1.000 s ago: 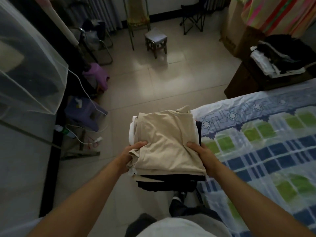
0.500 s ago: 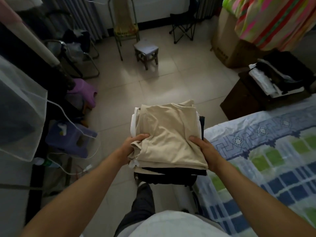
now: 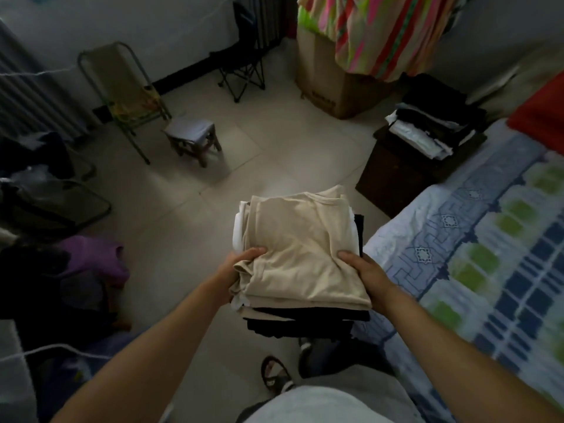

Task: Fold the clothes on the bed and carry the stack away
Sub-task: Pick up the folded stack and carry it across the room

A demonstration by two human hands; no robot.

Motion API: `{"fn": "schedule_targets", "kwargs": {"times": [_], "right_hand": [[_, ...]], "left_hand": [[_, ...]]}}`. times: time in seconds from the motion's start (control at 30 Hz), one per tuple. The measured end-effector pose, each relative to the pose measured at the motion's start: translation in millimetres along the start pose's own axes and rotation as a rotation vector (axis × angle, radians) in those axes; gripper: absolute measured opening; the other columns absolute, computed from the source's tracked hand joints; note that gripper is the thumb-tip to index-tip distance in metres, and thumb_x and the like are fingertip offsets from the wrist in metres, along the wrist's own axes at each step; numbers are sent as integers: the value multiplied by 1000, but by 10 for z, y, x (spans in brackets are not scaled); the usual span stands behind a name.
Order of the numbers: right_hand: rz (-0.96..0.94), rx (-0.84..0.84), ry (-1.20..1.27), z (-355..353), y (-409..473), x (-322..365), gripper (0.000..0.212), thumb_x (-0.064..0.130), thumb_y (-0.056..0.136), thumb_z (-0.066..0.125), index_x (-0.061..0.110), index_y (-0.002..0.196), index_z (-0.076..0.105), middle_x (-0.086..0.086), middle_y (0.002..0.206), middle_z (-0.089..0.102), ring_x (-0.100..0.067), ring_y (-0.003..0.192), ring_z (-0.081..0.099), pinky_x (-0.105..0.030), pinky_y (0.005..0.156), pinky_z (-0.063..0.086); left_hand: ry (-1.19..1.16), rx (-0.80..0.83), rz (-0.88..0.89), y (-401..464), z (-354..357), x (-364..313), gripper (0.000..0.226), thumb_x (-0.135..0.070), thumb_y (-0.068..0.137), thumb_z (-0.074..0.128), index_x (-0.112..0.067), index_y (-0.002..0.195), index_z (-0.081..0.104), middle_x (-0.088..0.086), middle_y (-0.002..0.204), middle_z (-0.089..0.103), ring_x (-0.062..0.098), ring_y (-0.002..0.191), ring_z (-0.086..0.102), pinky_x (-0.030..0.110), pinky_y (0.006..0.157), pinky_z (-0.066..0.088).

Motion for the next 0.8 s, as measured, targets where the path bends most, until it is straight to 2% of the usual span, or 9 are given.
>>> {"fn": "schedule_targets", "kwargs": {"times": [0.1, 0.3, 0.37, 0.43, 0.53, 0.63, 0.8], "right_hand": [[-15, -58, 35, -85, 249, 127, 71, 48, 77, 84, 16, 137, 62, -8, 127, 72, -29, 117, 69, -51, 107, 50], [-13, -122, 113, -301, 1008, 448, 64, 47, 82, 80, 13, 134, 64, -10, 123, 74, -29, 113, 71, -48, 102, 54], [-6, -137, 143, -330, 1266, 619, 62, 48, 82, 80, 15, 132, 65, -9, 121, 75, -28, 110, 73, -44, 96, 56], [-19, -153, 161, -377, 1491, 854, 60, 48, 81, 80, 16, 130, 66, -8, 120, 75, -26, 108, 73, -42, 91, 57], [-48, -174, 183, -502, 1780, 1253, 56, 46, 84, 78, 18, 130, 66, -8, 119, 75, -28, 110, 72, -46, 97, 57], [-89, -218, 180, -721, 1963, 1677, 51, 44, 86, 77, 22, 131, 65, -6, 120, 75, -28, 111, 72, -49, 100, 55], [-131, -294, 219, -1122, 2167, 2210, 44, 41, 89, 75, 25, 129, 65, -4, 118, 76, -23, 106, 74, -37, 85, 59]], "left_hand": [[45, 54, -64, 381, 93, -216, 68, -31, 77, 84, 1, 133, 62, 22, 123, 71, 37, 117, 68, 46, 105, 52], [160, 44, -66, 1266, 274, -851, 74, -29, 70, 86, 3, 133, 62, 24, 124, 71, 38, 119, 66, 50, 110, 49], [198, 29, -70, 1568, 337, -1131, 73, -28, 70, 88, 2, 132, 63, 22, 121, 72, 36, 116, 69, 47, 105, 52], [232, 37, -79, 1844, 436, -1440, 72, -31, 69, 88, 0, 129, 64, 20, 118, 74, 34, 110, 72, 41, 91, 59], [265, 83, -66, 2234, 684, -1871, 73, -35, 68, 89, -2, 129, 64, 18, 117, 75, 31, 103, 75, 34, 75, 62], [274, 109, -76, 2584, 980, -2183, 71, -35, 69, 89, -3, 128, 65, 19, 116, 75, 33, 103, 75, 35, 73, 62], [330, 211, -104, 3170, 1578, -2609, 65, -34, 75, 87, -4, 128, 64, 20, 119, 74, 35, 107, 73, 39, 78, 62]]}}
Point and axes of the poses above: each hand's wrist, its own y-axis towards the middle knuckle, its own z-axis out of the palm, x = y × z, the point moved 9 cm from there along y, towards the middle knuckle
